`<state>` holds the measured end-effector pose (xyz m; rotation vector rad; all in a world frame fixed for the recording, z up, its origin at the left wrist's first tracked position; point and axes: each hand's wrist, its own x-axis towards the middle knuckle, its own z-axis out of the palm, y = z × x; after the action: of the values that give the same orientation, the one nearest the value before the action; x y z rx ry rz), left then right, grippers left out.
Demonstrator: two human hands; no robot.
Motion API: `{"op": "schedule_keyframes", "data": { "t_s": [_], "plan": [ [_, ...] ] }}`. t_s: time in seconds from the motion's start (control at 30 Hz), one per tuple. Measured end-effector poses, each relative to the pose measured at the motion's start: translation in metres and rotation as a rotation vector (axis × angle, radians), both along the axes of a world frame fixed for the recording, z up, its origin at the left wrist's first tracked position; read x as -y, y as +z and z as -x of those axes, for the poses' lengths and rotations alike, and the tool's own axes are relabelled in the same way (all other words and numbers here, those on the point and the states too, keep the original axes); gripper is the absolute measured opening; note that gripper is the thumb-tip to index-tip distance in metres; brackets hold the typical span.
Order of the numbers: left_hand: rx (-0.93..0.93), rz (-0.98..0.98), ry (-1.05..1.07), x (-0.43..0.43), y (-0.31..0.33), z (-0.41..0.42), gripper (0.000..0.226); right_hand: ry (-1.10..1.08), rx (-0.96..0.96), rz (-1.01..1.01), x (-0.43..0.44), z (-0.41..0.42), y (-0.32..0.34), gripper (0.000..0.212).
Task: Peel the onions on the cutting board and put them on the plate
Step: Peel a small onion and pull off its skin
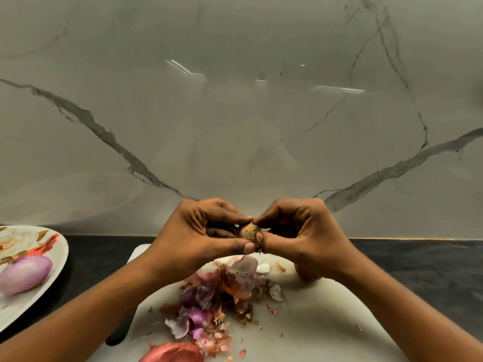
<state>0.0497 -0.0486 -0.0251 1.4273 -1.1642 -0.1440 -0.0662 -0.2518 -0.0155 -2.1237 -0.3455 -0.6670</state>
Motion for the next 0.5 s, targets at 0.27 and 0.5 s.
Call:
{"op": "schedule_keyframes", "data": {
  "t_s": [0.27, 0.5],
  "plan": [
    [0.001, -0.015, 0.016, 0.000, 0.003, 0.001, 0.035, -0.042, -0.007, -0.026, -0.003, 0.002, 0.002, 0.017],
    [-0.013, 0.008, 0.025, 0.000, 0.002, 0.002, 0.035, -0.119, 0.099, 0.049, -0.011, 0.004, 0.000, 0.014]
  ]
}}
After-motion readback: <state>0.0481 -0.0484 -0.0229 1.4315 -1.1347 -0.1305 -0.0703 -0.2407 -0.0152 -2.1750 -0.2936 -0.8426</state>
